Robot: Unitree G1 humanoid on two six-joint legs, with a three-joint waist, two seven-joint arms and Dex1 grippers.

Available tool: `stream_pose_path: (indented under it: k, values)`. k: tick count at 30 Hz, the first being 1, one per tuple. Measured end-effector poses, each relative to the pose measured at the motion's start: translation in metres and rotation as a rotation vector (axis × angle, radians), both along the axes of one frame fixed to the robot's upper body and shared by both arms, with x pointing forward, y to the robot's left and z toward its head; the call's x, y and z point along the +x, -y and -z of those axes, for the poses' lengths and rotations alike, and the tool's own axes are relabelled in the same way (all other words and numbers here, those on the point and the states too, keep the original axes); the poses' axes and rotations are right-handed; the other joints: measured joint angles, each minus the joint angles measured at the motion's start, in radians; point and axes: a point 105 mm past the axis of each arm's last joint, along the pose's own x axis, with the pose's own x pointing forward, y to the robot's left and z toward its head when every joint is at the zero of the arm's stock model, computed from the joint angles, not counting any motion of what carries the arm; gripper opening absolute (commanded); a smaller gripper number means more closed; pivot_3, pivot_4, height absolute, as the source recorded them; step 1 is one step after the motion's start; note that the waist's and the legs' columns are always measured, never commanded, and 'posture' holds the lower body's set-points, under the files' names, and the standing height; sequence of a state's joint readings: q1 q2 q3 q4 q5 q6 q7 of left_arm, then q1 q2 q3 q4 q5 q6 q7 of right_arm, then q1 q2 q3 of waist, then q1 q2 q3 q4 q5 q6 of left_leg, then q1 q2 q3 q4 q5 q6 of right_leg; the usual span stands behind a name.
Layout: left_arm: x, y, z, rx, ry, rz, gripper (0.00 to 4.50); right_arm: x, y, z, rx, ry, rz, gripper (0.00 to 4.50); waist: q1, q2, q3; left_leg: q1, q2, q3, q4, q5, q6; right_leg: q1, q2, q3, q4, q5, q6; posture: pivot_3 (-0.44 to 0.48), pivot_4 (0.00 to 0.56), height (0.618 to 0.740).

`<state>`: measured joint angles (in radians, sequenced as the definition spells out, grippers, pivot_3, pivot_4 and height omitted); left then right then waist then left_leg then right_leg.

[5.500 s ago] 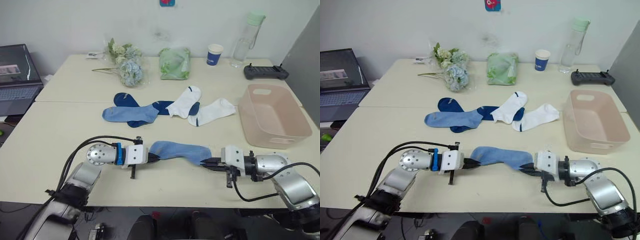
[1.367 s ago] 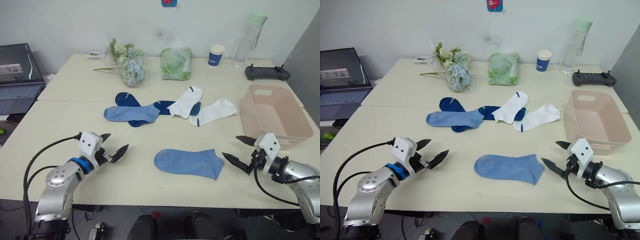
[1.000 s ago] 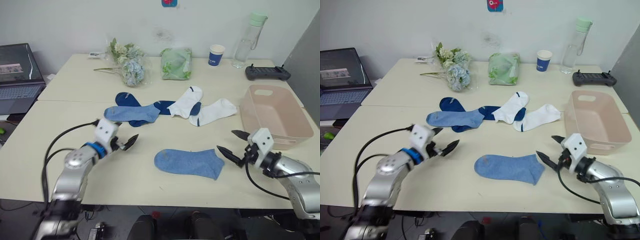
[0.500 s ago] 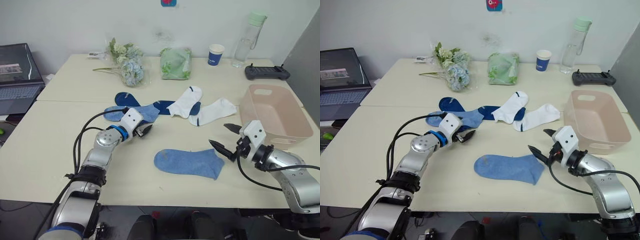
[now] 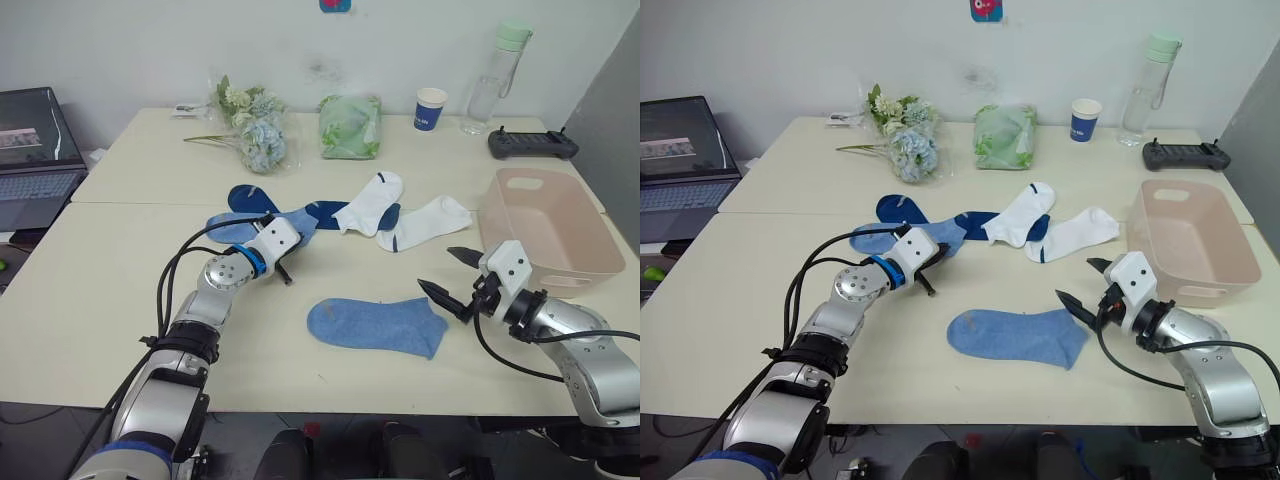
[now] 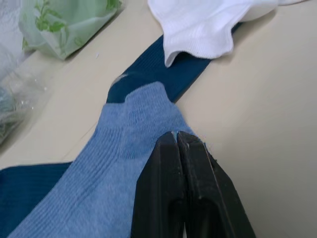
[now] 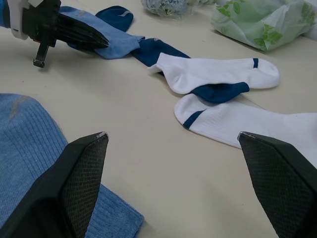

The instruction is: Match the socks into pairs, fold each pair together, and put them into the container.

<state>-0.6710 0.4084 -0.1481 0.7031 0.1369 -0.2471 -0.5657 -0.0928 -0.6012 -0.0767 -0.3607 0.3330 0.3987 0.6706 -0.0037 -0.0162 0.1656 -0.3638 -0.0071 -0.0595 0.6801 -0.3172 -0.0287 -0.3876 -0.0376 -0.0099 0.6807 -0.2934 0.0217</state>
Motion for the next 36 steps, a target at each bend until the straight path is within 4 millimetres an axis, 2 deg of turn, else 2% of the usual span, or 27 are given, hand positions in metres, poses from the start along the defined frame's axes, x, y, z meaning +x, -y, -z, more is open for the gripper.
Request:
stream_pose_path:
  k: [5, 12, 15, 17, 19, 24, 27, 30, 33, 36]
  values:
    - [0.003, -0.006, -0.007, -0.075, 0.004, -0.037, 0.02, 0.0, -0.001, 0.0, 0.008, -0.001, -0.002, 4.5, 0.0, 0.0, 0.0, 0.0, 0.0, 0.0, 0.0, 0.0, 0.0, 0.0, 0.0, 0.0, 0.0, 0.0, 0.0, 0.0, 0.15, 0.74]
    - [0.006, -0.021, -0.043, -0.316, -0.024, -0.073, 0.02, 0.0, -0.002, 0.0, 0.007, -0.001, -0.007, 4.5, 0.0, 0.0, 0.0, 0.0, 0.0, -0.001, 0.0, 0.0, -0.001, 0.0, 0.0, 0.0, 0.0, 0.0, 0.0, 0.0, 0.15, 0.74]
    - [0.004, -0.025, -0.041, -0.367, -0.089, -0.063, 0.02, 0.0, -0.002, 0.001, 0.006, -0.003, -0.011, 4.5, -0.001, 0.0, 0.0, 0.0, 0.0, 0.0, 0.0, 0.001, -0.002, 0.0, 0.0, 0.0, 0.0, 0.0, 0.0, 0.0, 0.15, 0.74]
    - [0.004, -0.029, -0.04, -0.409, -0.125, -0.065, 0.39, -0.001, -0.005, 0.002, 0.0, -0.006, -0.03, 4.5, -0.002, 0.0, 0.0, 0.0, 0.0, 0.0, 0.0, 0.001, -0.002, 0.0, 0.0, 0.0, 0.0, 0.0, 0.0, 0.0, 0.15, 0.74]
    - [0.0, -0.043, -0.044, -0.427, -0.138, -0.074, 0.87, -0.002, -0.008, 0.002, -0.004, -0.009, -0.049, 4.5, -0.007, 0.0, 0.0, 0.0, 0.001, 0.0, 0.0, 0.001, -0.002, 0.0, 0.001, 0.0, 0.0, 0.0, 0.0, 0.0, 0.15, 0.74]
    - [-0.017, -0.11, -0.038, -0.385, -0.145, -0.224, 2.54, -0.006, -0.015, -0.007, -0.028, 0.009, -0.1, 4.5, -0.025, 0.0, 0.0, 0.0, 0.001, -0.002, 0.0, 0.001, -0.002, 0.0, 0.0, 0.0, 0.0, 0.0, 0.0, 0.0, 0.15, 0.74]
    - [-0.023, -0.135, -0.033, -0.437, -0.154, -0.318, 3.48, -0.008, -0.031, -0.021, -0.026, 0.047, -0.173, 4.5, -0.023, 0.0, 0.0, 0.0, 0.001, -0.004, 0.0, 0.0, -0.001, 0.0, 0.0, 0.0, 0.001, 0.0, 0.0, 0.0, 0.15, 0.74]
    - [-0.024, -0.144, -0.033, -0.455, -0.144, -0.36, 4.44, -0.007, -0.043, -0.037, -0.01, 0.083, -0.222, 4.5, -0.017, 0.0, 0.0, 0.0, 0.0, -0.004, 0.0, 0.001, -0.001, 0.001, 0.0, -0.001, 0.0, 0.001, 0.001, 0.0, 0.15, 0.74]
    - [-0.024, -0.141, -0.033, -0.456, -0.142, -0.359, 4.48, -0.006, -0.047, -0.046, -0.007, 0.106, -0.237, 4.5, -0.011, -0.001, -0.001, -0.001, 0.0, -0.004, 0.0, 0.001, -0.003, 0.0, -0.001, -0.001, -0.001, 0.001, 0.001, 0.0, 0.15, 0.74]
    - [-0.021, -0.117, -0.032, -0.441, -0.146, -0.281, 4.48, -0.006, -0.05, -0.042, -0.011, 0.088, -0.247, 4.5, -0.002, -0.001, -0.001, -0.001, 0.0, -0.003, 0.0, 0.002, -0.003, 0.0, -0.001, 0.0, -0.001, 0.001, 0.001, 0.0, 0.15, 0.74]
